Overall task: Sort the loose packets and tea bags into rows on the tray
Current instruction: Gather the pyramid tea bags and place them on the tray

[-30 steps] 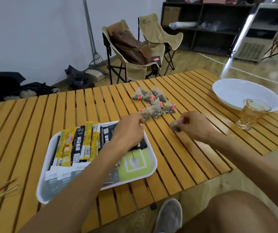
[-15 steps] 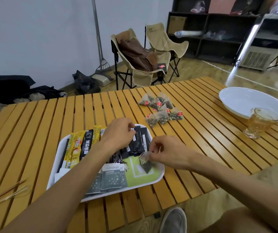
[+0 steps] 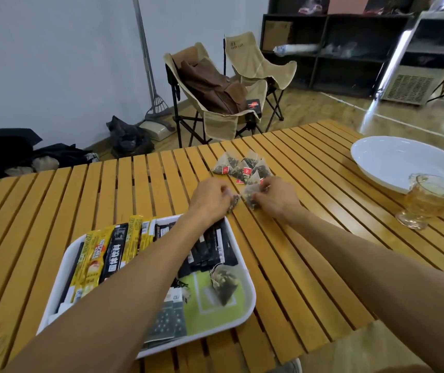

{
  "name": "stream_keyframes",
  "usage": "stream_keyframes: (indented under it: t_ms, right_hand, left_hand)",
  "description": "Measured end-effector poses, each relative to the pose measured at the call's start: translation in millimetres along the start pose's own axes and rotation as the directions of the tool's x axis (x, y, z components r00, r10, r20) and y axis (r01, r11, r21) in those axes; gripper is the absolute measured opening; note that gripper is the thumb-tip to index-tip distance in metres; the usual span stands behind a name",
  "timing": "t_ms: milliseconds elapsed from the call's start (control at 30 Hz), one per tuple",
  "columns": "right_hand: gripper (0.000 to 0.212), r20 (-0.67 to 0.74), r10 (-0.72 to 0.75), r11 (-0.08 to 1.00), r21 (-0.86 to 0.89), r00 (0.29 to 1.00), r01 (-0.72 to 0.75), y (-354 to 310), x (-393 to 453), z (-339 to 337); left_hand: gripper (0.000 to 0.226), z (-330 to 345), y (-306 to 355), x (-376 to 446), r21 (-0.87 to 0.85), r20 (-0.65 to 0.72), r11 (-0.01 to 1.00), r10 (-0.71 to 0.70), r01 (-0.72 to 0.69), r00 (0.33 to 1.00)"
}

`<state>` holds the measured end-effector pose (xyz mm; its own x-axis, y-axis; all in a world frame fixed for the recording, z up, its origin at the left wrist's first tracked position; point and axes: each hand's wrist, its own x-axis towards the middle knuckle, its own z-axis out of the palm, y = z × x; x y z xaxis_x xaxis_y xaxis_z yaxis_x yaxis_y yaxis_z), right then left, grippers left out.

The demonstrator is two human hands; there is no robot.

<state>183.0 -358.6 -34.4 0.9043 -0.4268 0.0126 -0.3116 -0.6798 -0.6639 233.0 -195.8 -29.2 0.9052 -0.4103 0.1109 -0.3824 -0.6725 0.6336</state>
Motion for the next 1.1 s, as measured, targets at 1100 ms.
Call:
stream_keyframes:
  t_ms: [1100]
  right_hand:
    - [0.008,0.411,-0.322,0.926,-0.052,0.853,0.374,-34,-174,-31]
  left_hand:
    - [0.034,-69,-25,-186,-0.073,0.119,0.995,-0.066,0.075,0.991]
